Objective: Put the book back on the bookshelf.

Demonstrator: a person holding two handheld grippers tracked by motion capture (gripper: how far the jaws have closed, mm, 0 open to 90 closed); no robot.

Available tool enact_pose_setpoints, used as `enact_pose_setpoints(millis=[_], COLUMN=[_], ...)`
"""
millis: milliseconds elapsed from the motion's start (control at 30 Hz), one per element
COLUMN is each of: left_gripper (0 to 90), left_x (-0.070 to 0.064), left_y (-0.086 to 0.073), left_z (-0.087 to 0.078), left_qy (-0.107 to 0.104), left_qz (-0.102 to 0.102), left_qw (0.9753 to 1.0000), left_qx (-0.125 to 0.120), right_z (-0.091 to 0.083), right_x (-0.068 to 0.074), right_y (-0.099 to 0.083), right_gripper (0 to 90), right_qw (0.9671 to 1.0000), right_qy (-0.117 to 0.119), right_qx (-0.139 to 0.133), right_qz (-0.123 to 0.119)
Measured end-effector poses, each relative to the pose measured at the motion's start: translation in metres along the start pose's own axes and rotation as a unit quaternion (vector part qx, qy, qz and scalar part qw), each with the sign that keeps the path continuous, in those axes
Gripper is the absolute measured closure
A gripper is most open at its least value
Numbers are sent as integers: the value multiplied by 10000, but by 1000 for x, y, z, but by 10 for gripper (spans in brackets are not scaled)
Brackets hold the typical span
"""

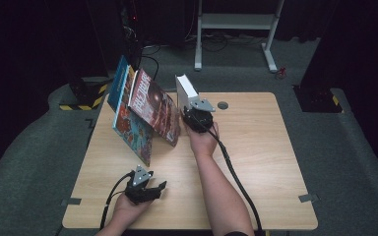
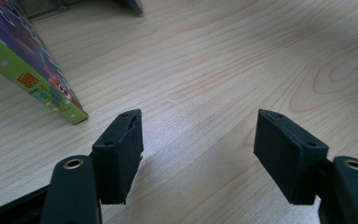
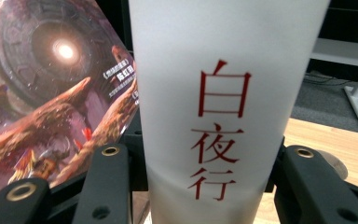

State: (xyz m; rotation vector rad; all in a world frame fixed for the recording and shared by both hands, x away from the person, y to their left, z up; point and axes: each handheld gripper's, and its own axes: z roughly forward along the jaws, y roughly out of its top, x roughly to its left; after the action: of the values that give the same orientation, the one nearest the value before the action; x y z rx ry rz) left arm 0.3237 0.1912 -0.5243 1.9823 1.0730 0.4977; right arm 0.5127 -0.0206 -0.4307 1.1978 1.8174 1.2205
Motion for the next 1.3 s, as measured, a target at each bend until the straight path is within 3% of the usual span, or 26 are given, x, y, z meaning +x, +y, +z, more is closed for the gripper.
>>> enact_pose_setpoints(millis=[233,867,1300], left_gripper=[330,330,330], left_x=[0,-1,-1], left_y=[0,0,0], left_z=[0,1,0], left_qy=[16,47,42], left_qz=[26,29,49], left_qw=[10000,10000,10000], left_qx=[2,13,24], right_z=[-6,-15,-23], right_x=[4,0,-8], right_y=[-8,-14,-7], right_gripper=[534,519,428], right_qw=[9999,9996,9984], right_qy=[-50,74,376], right_qx=[56,255,373], right_qz=[-90,-22,197])
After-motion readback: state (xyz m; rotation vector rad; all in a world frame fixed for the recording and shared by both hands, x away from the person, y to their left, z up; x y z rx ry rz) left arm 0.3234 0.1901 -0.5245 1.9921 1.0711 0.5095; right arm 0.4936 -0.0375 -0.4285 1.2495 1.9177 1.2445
